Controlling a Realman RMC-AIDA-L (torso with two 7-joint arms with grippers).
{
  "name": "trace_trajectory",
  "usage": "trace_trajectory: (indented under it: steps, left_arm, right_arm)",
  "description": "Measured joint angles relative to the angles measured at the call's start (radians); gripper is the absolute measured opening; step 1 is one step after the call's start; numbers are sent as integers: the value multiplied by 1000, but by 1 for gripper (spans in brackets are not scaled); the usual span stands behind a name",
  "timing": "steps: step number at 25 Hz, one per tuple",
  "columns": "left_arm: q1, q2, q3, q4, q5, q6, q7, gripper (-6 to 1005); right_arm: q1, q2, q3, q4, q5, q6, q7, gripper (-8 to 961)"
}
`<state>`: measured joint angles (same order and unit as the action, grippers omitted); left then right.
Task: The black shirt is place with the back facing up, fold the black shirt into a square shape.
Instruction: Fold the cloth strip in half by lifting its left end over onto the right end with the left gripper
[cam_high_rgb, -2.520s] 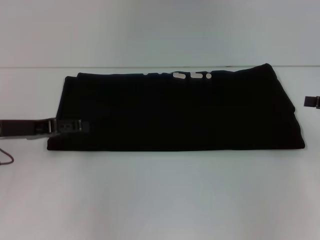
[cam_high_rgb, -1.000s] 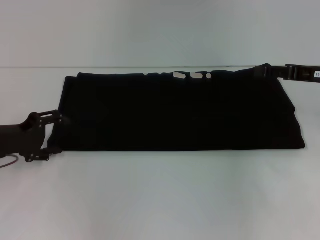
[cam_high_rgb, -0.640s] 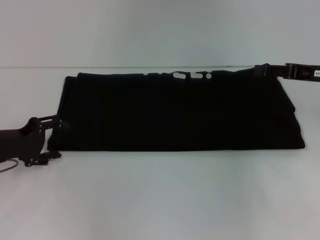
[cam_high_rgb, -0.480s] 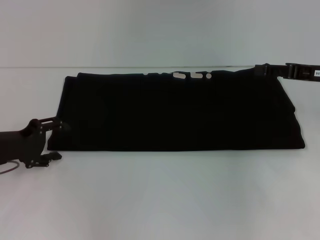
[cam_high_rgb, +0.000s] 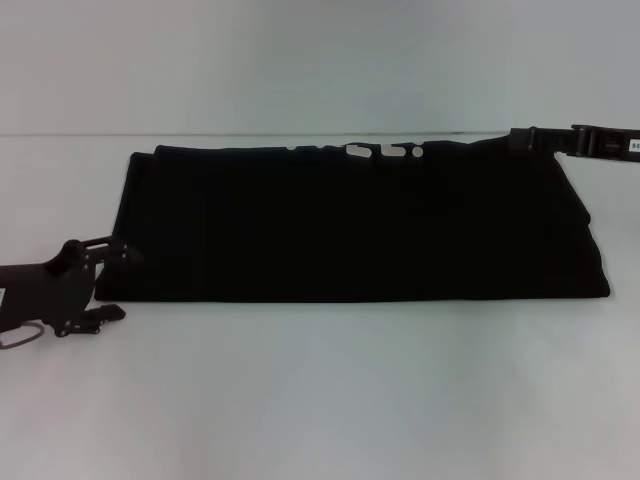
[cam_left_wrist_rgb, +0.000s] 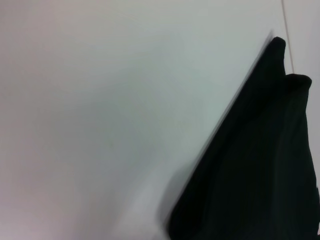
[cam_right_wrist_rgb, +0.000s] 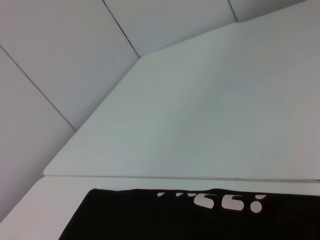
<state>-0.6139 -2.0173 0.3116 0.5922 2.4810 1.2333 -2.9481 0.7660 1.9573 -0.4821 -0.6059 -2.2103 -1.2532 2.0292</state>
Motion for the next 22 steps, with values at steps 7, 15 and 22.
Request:
trace_trajectory:
  steps: [7, 15, 22]
  left_arm:
    - [-2, 0, -2, -2, -1, -14, 2, 845]
    - [-6, -2, -2, -2, -3, -46, 5, 845]
    - [-12, -1, -4, -2, -14, -58, 16, 845]
  right_arm:
    - [-1, 0, 0, 0, 0, 0, 0, 625]
    - [-1, 0, 1, 0, 1, 0, 2, 626]
    - [-2, -2, 1, 0, 14, -1, 2, 626]
